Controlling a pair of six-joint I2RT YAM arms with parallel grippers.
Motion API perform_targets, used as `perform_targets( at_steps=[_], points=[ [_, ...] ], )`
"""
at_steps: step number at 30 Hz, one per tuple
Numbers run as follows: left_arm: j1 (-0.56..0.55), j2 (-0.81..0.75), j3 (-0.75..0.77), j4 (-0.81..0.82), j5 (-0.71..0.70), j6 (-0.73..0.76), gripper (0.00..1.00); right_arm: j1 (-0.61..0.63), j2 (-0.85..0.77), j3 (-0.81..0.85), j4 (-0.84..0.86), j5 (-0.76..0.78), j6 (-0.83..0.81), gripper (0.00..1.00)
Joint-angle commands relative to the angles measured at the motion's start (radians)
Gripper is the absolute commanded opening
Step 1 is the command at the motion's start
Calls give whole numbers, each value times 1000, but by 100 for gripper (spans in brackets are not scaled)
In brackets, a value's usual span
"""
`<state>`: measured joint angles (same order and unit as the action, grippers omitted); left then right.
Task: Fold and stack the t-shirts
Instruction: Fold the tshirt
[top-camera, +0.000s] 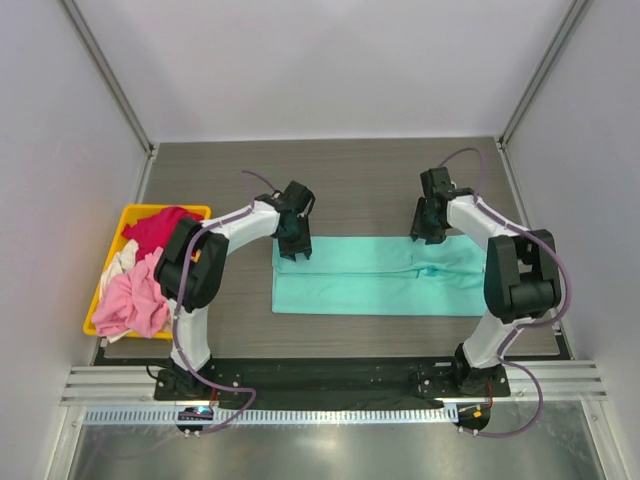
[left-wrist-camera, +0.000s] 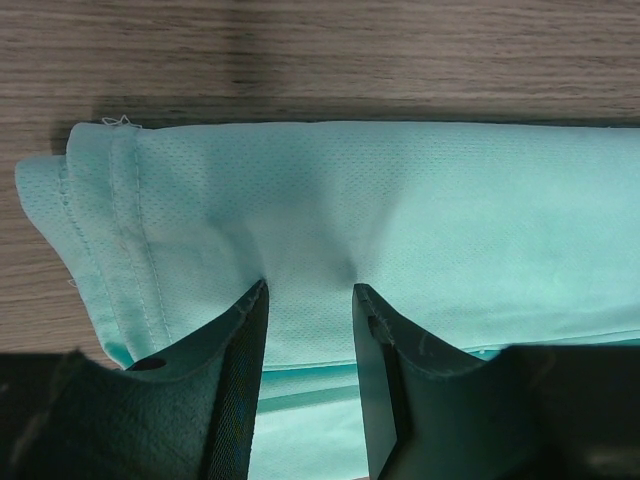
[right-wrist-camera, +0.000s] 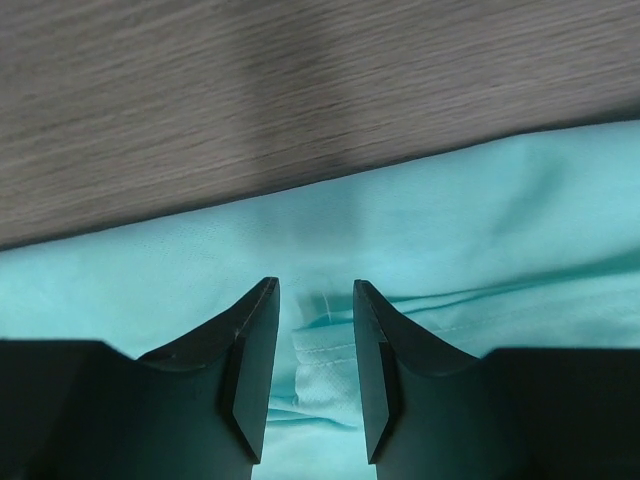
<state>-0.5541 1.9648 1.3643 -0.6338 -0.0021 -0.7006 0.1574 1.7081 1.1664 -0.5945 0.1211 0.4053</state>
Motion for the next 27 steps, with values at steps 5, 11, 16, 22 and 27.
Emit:
perform_targets(
  at_steps=[5,11,16,22,27],
  points=[
    [-1,5,-50,-1,-27,-7,41,45,56,36,21,-3,-123,42],
    [-1,6,-64,8,-32,-11,42,71,-4,-33,-28,98,-85,42],
    [-1,16,-59,9,-22,-11,41,73,-36,-105,-30,120,-82,41],
    [-1,8,-57,13,-19,-20,41,85,-97,-140,-73,184,-54,40],
    [-1,3,-59,14,-24,-23,41,100,-171,-181,-119,206,7,38]
  ],
)
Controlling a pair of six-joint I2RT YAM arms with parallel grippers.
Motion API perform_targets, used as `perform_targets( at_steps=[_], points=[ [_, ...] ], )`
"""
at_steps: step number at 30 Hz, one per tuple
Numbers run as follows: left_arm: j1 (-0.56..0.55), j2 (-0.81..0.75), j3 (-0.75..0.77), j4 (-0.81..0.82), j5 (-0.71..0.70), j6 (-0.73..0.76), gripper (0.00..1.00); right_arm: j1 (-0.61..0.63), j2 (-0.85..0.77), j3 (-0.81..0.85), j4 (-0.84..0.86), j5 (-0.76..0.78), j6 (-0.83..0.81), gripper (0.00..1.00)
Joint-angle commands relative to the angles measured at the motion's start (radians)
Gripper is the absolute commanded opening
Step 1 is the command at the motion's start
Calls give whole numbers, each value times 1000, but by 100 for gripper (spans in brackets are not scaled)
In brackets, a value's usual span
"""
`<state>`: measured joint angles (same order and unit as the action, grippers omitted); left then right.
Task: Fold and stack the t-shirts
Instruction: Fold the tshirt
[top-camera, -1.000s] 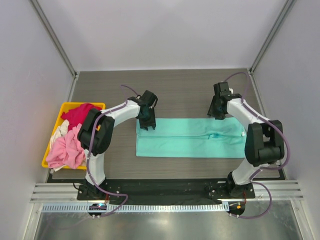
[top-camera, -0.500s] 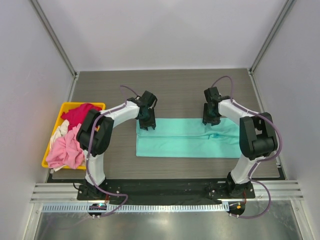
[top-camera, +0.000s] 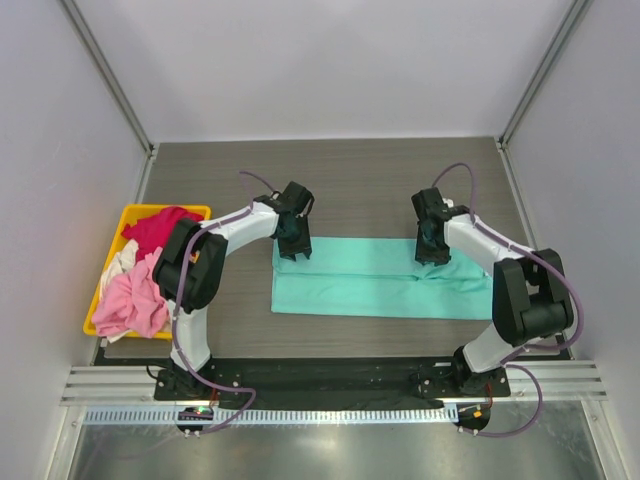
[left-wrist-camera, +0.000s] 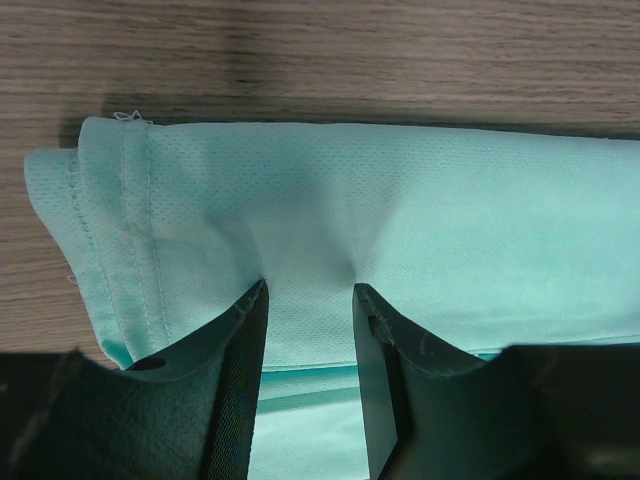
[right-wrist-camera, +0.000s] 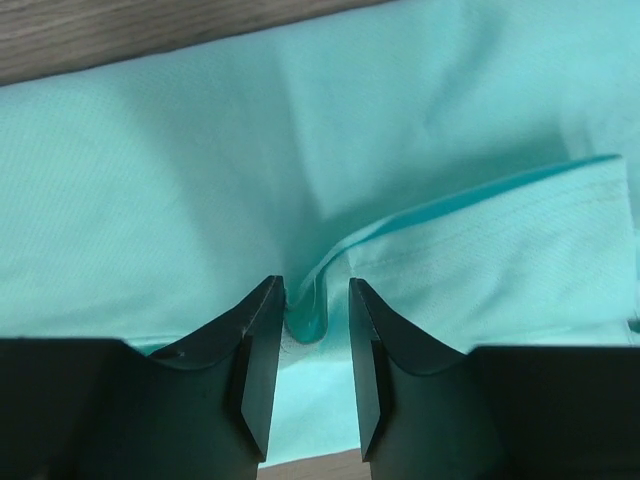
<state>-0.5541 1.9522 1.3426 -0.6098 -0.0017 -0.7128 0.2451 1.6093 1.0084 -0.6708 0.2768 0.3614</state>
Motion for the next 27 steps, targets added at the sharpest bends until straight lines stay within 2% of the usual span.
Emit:
perform_targets(
  at_steps=[1,7,15,20,27],
  points=[
    [-1,17,-36,-8,-26,-11,41,20,-83,-34,-46,48,66,38],
    [-1,27,-48,4,-20,-14,42,37,-150,-109,-87,68,169,34],
    [-1,24,-45,8,-12,-16,42,48,-302,-203,-119,61,381,33],
    [-3,19,-49,10,-12,-11,42,49,-408,-203,-162,70,448,33],
    [-1,8,-48,7,-12,-11,42,48,-516,-182,-184,7,507,35]
  ],
)
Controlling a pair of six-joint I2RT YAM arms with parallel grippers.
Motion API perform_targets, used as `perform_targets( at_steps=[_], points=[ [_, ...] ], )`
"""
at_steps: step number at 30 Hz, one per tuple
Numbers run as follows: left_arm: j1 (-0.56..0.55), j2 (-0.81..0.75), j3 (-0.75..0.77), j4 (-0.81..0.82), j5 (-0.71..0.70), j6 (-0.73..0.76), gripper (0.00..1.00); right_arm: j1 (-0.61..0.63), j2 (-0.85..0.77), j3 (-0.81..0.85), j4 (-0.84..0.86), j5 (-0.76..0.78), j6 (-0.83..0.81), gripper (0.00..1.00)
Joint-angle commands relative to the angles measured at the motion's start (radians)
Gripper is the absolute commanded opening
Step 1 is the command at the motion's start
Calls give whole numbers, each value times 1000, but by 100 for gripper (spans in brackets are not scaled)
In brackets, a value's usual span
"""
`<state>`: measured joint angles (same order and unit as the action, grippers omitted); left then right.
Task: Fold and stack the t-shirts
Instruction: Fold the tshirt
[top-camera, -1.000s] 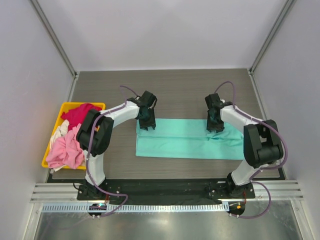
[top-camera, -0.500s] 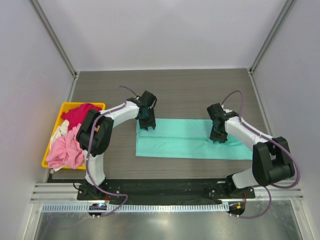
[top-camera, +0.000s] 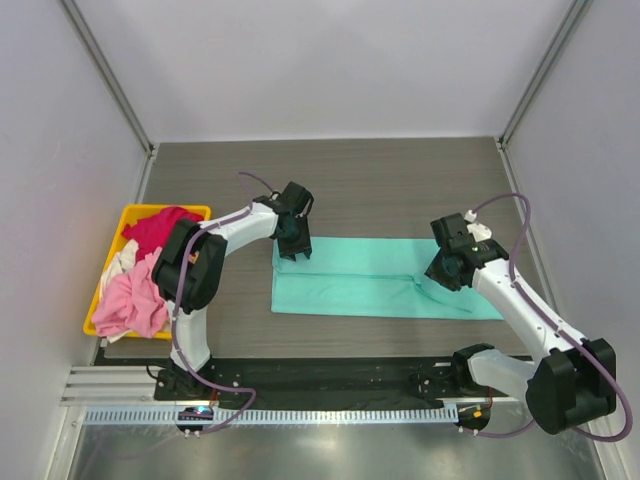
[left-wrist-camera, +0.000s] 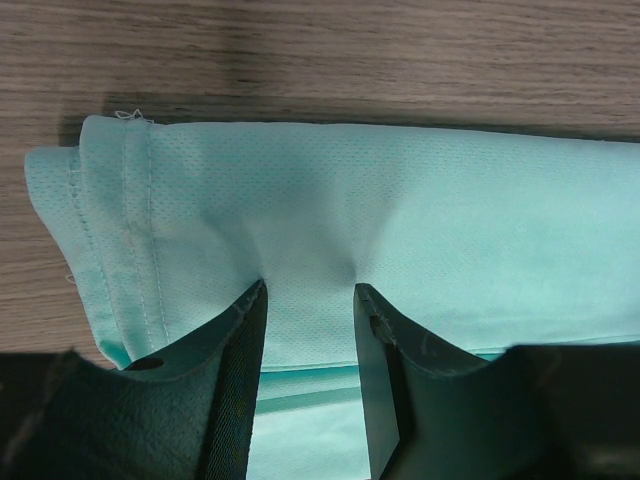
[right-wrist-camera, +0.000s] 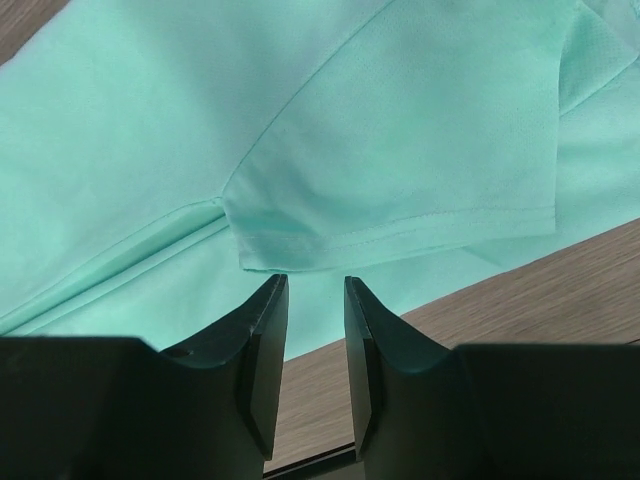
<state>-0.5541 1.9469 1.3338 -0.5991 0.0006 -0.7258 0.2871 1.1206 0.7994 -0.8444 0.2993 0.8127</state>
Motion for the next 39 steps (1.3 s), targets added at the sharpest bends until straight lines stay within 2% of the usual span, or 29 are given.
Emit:
perform_targets(
  at_steps=[1,4,7,13,16,22,30,39],
  points=[
    [-3,12,-39,-5,-16,3,43,6,-27,37,-5,-6,52,35],
    [-3,15,-38,-7,-16,2,42,4,5,69,59,35,1,35],
    [-3,20,-39,-11,-17,3,43,6,54,67,176,5,-88,35],
    [-3,17,-48,-13,-28,0,43,7,182,-52,362,-119,-115,34],
    [-3,11,-54,-14,-30,-1,42,7,212,-124,402,-126,-99,34],
    [-3,-19,-42,-33,-28,-9,43,7,179,-128,383,-123,-119,33],
    [-17,-77,31,-62,-34,8,45,3,131,4,269,-74,-124,34],
    [-35,-26,51,-79,-95,9,45,-141,219,64,238,18,-168,34]
  ],
)
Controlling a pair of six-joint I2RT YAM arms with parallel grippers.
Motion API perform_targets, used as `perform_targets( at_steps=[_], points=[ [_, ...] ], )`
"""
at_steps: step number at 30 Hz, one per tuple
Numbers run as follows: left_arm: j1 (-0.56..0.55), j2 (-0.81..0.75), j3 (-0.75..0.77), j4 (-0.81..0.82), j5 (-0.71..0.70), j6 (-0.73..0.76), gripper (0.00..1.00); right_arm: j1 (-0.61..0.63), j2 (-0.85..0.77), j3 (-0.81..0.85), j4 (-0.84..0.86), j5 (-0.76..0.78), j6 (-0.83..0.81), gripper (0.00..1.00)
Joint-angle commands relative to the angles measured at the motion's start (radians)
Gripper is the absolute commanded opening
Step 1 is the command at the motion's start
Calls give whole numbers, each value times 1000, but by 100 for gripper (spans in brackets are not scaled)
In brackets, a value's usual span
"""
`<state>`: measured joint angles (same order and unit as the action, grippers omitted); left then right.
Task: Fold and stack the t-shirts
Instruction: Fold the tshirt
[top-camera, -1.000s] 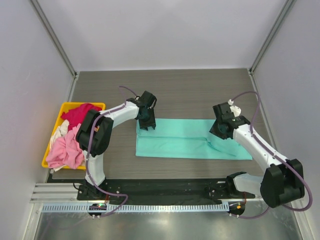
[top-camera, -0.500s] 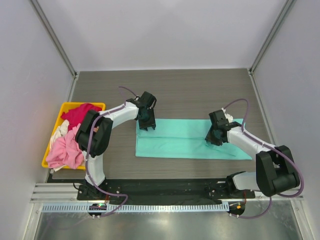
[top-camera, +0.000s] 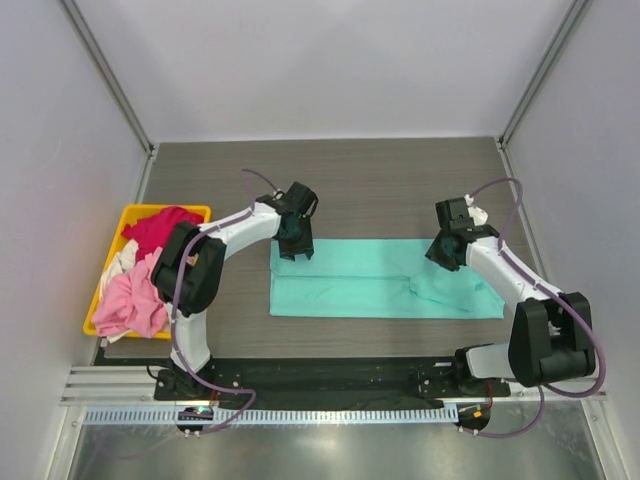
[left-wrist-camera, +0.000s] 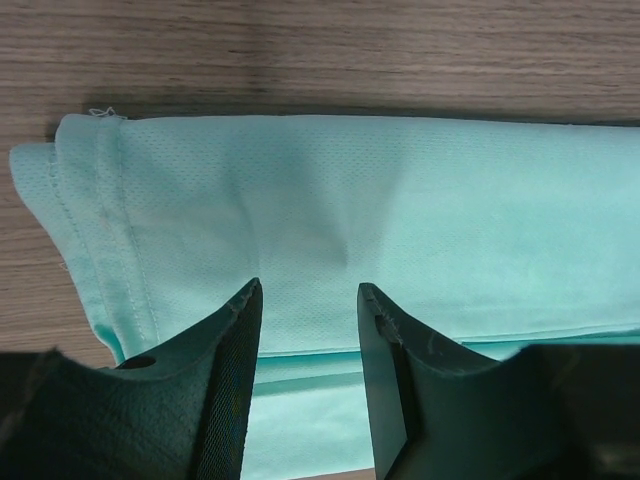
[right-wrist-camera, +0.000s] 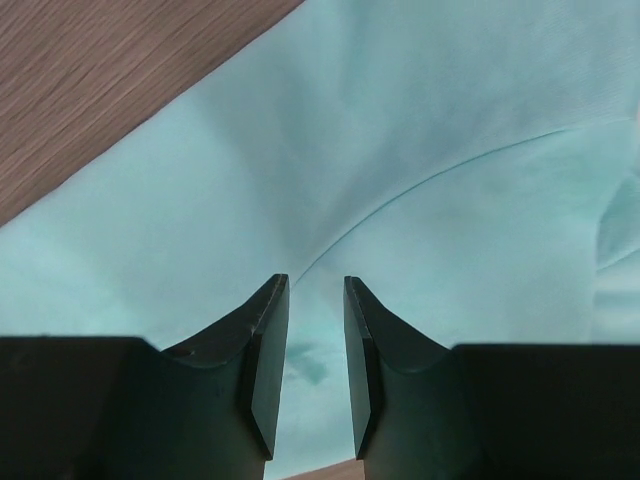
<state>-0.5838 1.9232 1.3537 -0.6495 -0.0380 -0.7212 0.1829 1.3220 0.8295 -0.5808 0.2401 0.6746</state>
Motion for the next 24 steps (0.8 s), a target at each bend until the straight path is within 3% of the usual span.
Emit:
perform_targets(
  at_steps=[1,12,18,24],
  points=[
    [-5,3,36,-42,-74,0,45,-65,34,31,-24,87,-29,34],
    [-4,-9,-47,-42,-161,-61,46,-128,184,-90,157,116,5,34],
    [1,-116,-99,-21,-203,-103,46,-128,218,-133,223,88,7,34],
    [6,-226,-25,-79,-221,-83,47,-128,281,-60,332,-34,-107,35]
  ],
)
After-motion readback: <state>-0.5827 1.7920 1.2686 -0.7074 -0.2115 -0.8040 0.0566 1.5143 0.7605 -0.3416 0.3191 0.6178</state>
